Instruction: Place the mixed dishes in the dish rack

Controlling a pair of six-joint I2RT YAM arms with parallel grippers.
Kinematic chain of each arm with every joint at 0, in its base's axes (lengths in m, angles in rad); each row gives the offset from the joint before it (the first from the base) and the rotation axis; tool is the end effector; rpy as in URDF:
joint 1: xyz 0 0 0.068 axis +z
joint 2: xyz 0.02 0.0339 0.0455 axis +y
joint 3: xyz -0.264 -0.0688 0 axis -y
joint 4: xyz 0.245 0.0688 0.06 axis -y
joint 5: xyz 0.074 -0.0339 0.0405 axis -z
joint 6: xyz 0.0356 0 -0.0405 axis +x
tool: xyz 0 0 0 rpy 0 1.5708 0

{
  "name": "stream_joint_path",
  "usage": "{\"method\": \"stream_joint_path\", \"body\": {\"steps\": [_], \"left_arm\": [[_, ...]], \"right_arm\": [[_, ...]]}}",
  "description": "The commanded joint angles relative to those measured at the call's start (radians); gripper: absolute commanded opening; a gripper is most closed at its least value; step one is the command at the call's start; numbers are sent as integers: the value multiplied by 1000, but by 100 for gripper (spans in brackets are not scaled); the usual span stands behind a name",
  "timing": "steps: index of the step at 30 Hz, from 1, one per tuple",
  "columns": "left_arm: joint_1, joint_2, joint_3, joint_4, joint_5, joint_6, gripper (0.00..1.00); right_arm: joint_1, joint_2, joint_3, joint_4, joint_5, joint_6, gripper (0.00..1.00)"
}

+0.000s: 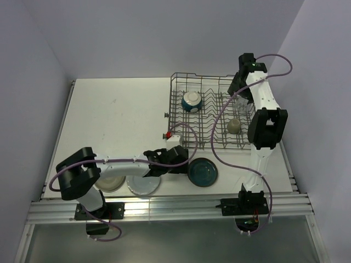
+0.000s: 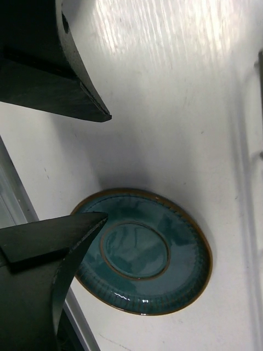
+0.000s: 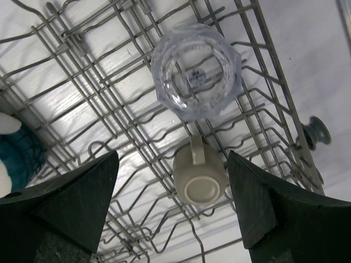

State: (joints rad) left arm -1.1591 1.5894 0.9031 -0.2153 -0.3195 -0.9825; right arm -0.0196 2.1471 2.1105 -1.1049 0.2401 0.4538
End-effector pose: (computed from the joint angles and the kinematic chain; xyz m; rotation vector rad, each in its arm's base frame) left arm 0.1380 -0.2882 0.1841 0.0807 2.4937 -0.5676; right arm 0.4558 -0.0174 0.2871 0.6934 2.5755 -0.1889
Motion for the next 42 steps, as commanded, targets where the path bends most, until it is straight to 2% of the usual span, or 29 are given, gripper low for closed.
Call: {"method": "stream_joint_path", "body": {"steps": [1, 3, 7, 13, 16, 17, 22, 23, 24, 26, 27, 30, 33, 39, 42], "left_arm": [[-24, 59, 49, 22, 2, 4, 72], [-25, 78, 49, 51, 14, -4, 70], [-31, 125, 51, 91, 36, -19, 65], [-66, 213, 121, 45, 14, -27, 56], [-91, 265, 175, 7, -10, -36, 45], [-97, 279, 187, -24, -18, -39, 38], [-146, 345, 246, -90, -52, -74, 27], [-152, 353, 249, -98, -56, -80, 19], [-159, 359, 252, -113, -67, -85, 14], [-177, 368, 255, -130, -78, -104, 0], [-189, 366, 246, -139, -91, -111, 0], [-217, 311, 211, -150, -121, -137, 0], [-241, 247, 157, -154, -153, -145, 0], [-263, -1, 60, -188, -233, -163, 0], [-271, -138, 37, -228, -289, -157, 0]], "right_arm": [[39, -159, -35, -12, 39, 19, 88], [93, -231, -104, 19, 38, 16, 88], [194, -500, -306, 72, 45, 40, 88], [346, -876, -576, 143, 90, 108, 88], [372, -1022, -684, 149, 64, 123, 88], [374, -1056, -698, 139, 64, 126, 88], [376, -1203, -748, 105, 27, 118, 88], [376, -1219, -760, 103, 6, 115, 88], [376, -1249, -777, 111, -11, 109, 89], [376, -1279, -836, 141, -57, 105, 94], [374, -1300, -857, 152, -106, 108, 99], [371, -1319, -963, 192, -207, 108, 100], [371, -1314, -998, 198, -234, 89, 100], [371, -1389, -1112, 269, -304, 91, 100], [371, -1424, -1167, 303, -398, 56, 100]]}}
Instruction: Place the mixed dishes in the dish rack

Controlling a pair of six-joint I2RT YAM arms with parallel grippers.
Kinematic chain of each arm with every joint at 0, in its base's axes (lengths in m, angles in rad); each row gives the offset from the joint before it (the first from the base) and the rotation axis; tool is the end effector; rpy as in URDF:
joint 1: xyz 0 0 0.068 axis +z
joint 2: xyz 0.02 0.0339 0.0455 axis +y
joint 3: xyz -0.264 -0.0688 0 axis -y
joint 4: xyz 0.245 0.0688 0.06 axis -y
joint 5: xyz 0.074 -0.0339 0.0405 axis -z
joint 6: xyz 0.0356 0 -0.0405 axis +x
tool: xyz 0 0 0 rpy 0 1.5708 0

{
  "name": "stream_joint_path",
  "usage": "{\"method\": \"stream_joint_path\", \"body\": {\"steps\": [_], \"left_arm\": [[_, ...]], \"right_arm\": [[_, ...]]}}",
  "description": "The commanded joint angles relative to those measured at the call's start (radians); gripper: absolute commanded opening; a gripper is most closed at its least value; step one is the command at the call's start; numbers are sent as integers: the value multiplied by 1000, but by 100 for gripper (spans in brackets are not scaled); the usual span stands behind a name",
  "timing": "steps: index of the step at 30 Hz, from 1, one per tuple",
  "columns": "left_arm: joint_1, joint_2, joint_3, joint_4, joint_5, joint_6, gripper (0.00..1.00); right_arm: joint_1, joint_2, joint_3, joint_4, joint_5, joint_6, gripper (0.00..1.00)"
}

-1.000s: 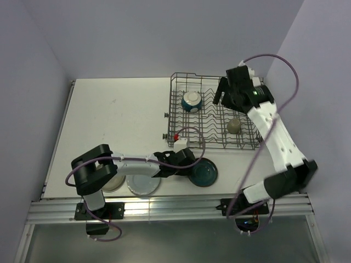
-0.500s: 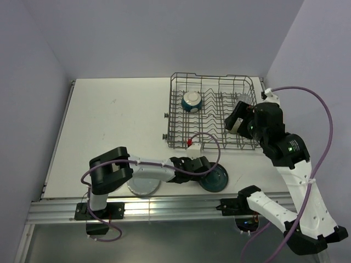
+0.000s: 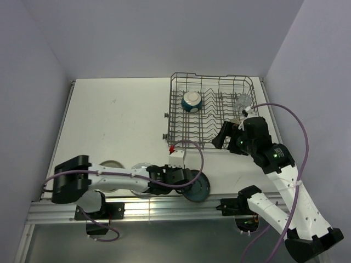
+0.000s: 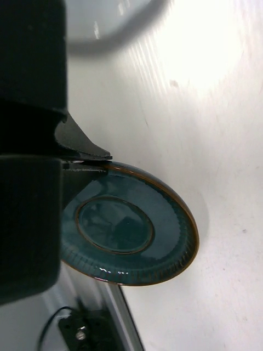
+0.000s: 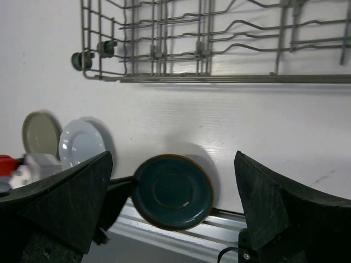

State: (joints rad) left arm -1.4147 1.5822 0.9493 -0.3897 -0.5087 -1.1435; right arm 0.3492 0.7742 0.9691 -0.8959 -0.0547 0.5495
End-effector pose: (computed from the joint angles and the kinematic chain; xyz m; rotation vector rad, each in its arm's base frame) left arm 0.0654 -0.3043 0.1913 0.1546 2.4659 -0.4794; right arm 0.1344 0.0510 0.3337 0.2033 2.3188 0.5270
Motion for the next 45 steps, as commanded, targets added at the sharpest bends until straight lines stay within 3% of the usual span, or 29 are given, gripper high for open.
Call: {"method": "stream_joint_path", "body": {"steps": [1, 9, 13, 23, 32, 37, 41, 42, 45], "left_arm": [[-15, -195, -14, -60, -109, 14, 0], [-15, -435, -40, -66, -156, 83, 0], [-15, -531, -46, -63, -168, 111, 0], [-15, -613, -43, -69, -180, 151, 0], [-15, -642, -24, -37, -159, 192, 0], [-15, -665, -17, -32, -146, 212, 0], [-15, -673, -14, -29, -134, 228, 0], [-15, -673, -11, -29, -134, 234, 0], [-15, -674, -7, -26, -131, 248, 0]], "right_arm": [[4, -59, -59, 109, -140, -51, 98], [4, -56, -188, 259, -504, -97, 89], [4, -64, -236, 311, -583, -85, 85], [7, -127, -309, 506, -884, 16, 74], [31, -64, -310, 523, -925, 3, 40], [53, -33, -287, 514, -916, -8, 38], [82, -6, -287, 551, -927, 6, 27], [89, -1, -287, 558, -930, 9, 17], [115, 26, -274, 552, -910, 0, 0]]}}
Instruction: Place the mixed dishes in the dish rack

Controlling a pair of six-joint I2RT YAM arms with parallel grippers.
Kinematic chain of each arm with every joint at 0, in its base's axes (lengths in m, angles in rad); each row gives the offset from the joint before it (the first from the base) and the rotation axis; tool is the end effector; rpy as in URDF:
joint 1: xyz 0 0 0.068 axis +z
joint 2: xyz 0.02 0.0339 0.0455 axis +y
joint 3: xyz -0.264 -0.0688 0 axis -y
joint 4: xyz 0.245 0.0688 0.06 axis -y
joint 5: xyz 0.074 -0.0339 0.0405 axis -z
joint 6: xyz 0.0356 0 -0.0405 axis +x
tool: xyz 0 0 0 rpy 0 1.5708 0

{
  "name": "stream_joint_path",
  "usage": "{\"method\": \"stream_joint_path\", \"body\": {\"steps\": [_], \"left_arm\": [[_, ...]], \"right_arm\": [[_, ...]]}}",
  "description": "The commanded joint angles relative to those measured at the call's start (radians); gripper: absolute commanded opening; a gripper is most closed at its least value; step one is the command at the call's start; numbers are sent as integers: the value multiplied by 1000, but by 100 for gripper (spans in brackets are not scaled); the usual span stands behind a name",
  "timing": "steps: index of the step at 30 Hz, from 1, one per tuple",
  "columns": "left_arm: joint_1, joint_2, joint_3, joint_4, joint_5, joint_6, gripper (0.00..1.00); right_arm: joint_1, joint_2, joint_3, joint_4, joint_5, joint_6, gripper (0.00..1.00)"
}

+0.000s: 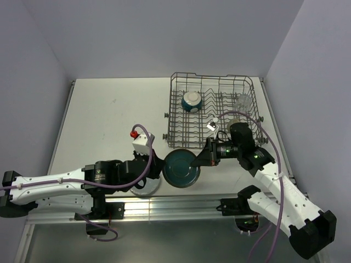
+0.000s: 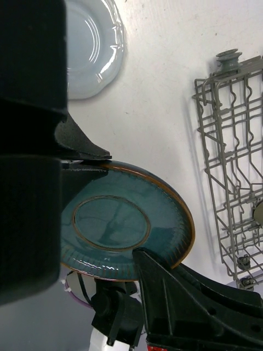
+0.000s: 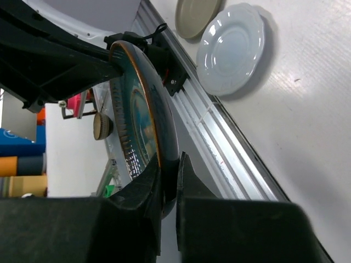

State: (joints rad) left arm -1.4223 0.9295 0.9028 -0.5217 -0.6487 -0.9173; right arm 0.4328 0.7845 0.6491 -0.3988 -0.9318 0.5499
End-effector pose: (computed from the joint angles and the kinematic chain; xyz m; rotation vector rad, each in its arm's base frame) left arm 0.0503 -0.1906 0.3251 0.1382 2.0878 -0.7920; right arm 0.1387 0.0956 0.2779 -0.4925 2.1949 1.5405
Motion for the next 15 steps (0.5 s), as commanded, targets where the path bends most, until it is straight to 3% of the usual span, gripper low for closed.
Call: {"method": "stream_joint_path", "body": {"steps": [1, 3, 6, 7, 8, 9, 10, 15], "left_arm": [[-7, -20, 42, 106, 6, 23, 0], [-7, -14, 59, 63, -21, -6, 1], [-7, -11, 85, -55, -112, -105, 42], [-7, -12, 90, -93, -136, -138, 61], [-7, -14, 97, -131, -164, -178, 71], [-7, -17, 102, -211, -211, -252, 93], [-7, -20, 107, -251, -232, -290, 98], [-7, -37, 111, -324, -282, -342, 99]], "right_arm": [[41, 22, 50, 49, -24, -4, 0], [64, 35, 63, 26, 34, -21, 0], [83, 13, 81, 9, 166, -47, 0], [86, -5, 92, -21, 209, -79, 0], [86, -13, 105, -37, 250, -100, 0], [92, -17, 138, -49, 305, -134, 0], [95, -18, 161, -99, 345, -174, 0], [98, 68, 397, -251, 609, -359, 0]]}}
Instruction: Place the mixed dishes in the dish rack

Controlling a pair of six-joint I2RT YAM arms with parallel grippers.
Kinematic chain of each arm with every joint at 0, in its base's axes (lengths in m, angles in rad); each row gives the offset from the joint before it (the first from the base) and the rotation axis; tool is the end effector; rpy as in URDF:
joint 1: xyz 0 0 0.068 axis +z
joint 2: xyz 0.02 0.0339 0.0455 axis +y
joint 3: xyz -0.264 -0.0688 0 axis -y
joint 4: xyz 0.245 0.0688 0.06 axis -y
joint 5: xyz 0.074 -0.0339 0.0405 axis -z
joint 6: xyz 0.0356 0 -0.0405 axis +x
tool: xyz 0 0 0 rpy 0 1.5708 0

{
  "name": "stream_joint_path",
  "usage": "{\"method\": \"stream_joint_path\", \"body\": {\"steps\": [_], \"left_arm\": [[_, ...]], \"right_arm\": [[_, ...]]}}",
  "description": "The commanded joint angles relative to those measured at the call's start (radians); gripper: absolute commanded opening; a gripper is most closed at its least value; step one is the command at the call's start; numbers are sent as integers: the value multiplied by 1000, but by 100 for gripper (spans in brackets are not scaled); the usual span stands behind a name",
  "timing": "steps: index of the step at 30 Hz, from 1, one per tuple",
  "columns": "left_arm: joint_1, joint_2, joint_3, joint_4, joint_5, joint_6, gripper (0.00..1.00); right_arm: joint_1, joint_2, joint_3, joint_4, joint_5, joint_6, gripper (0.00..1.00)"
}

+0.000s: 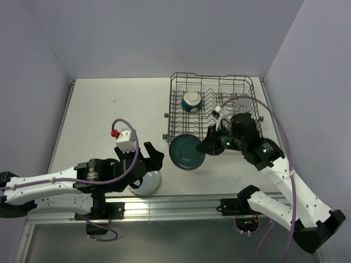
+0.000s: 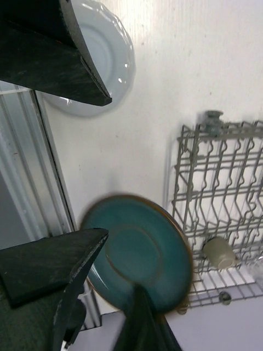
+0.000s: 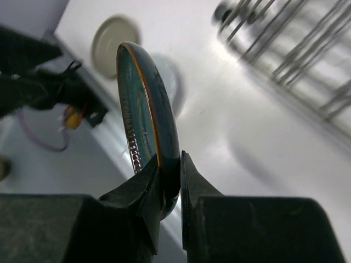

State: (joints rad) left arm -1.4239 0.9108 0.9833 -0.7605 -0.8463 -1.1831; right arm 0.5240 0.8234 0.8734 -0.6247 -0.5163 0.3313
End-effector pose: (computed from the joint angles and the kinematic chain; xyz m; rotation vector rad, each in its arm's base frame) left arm 0.0518 -0.1678 0.3377 -0.1849 2.0655 -0.6831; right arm 0.1387 0.1004 0.3222 -0.5319 2.1835 1.0362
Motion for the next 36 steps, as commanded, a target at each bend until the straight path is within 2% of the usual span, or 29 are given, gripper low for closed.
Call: {"method": "stream_joint_path", "body": {"steps": [1, 6, 7, 9, 10, 16, 19, 26, 36], "left_arm": [[-6, -23, 25, -70, -83, -70, 99], [-6, -58, -37, -25, -65, -49, 99], [-6, -62, -49, -17, -56, -47, 99], [-6, -85, -86, 9, -45, -46, 99], [-6, -92, -100, 21, -40, -46, 99], [-6, -135, -204, 133, 12, -7, 99], [-6, -132, -216, 142, 13, 0, 99], [-4, -133, -259, 202, 47, 30, 99], [-4, -187, -340, 268, 36, 42, 98]], "right_arm": [[5, 51, 214, -70, 226, -184, 0], [4, 189, 500, -161, 464, -323, 0], [4, 215, 524, -161, 514, -430, 0], [4, 236, 567, -153, 561, -544, 0], [4, 247, 570, -141, 568, -681, 0], [-4, 316, 533, -99, 696, -1016, 0], [-15, 368, 497, -66, 739, -1116, 0], [-62, 450, 362, 141, 728, -1256, 0], [-67, 556, 266, 396, 751, -1453, 0]]}}
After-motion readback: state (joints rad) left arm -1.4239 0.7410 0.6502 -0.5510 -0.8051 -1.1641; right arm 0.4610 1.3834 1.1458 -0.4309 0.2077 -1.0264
